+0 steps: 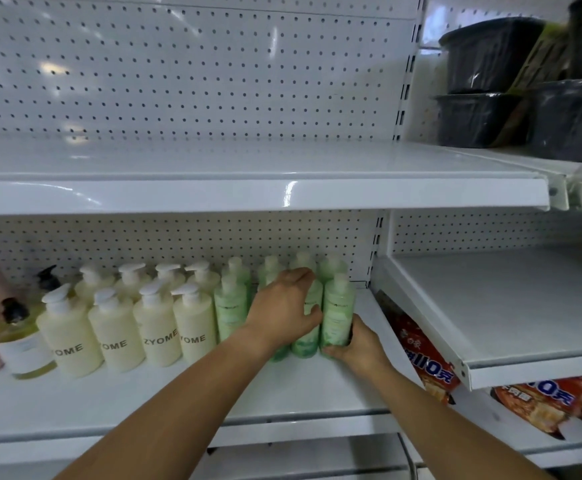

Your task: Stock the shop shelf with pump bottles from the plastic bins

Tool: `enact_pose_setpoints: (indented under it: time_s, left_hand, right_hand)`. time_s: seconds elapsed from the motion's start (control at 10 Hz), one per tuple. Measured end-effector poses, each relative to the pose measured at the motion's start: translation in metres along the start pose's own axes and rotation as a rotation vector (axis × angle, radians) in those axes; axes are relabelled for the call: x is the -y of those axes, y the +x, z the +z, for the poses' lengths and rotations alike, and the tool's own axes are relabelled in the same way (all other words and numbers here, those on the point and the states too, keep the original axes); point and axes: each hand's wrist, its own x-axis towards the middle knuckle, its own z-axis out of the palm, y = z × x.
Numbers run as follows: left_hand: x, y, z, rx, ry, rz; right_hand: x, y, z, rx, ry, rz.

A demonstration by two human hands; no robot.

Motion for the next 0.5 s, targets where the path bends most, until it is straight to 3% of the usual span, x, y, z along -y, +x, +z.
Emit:
enact_pose_setpoints:
  time_s: [0.3, 0.5]
  left_hand:
    - [0.014, -0.023, 0.000, -0.142, -0.046, 0.150]
    - [0.047, -0.055, -0.022, -0.158, 0.009, 0.039]
  right_hand:
    - [0.022, -0.013, -0.011, -0.044, -0.052, 0.016]
    - [0.045, -0.032, -0.019, -0.066, -0.170, -0.007]
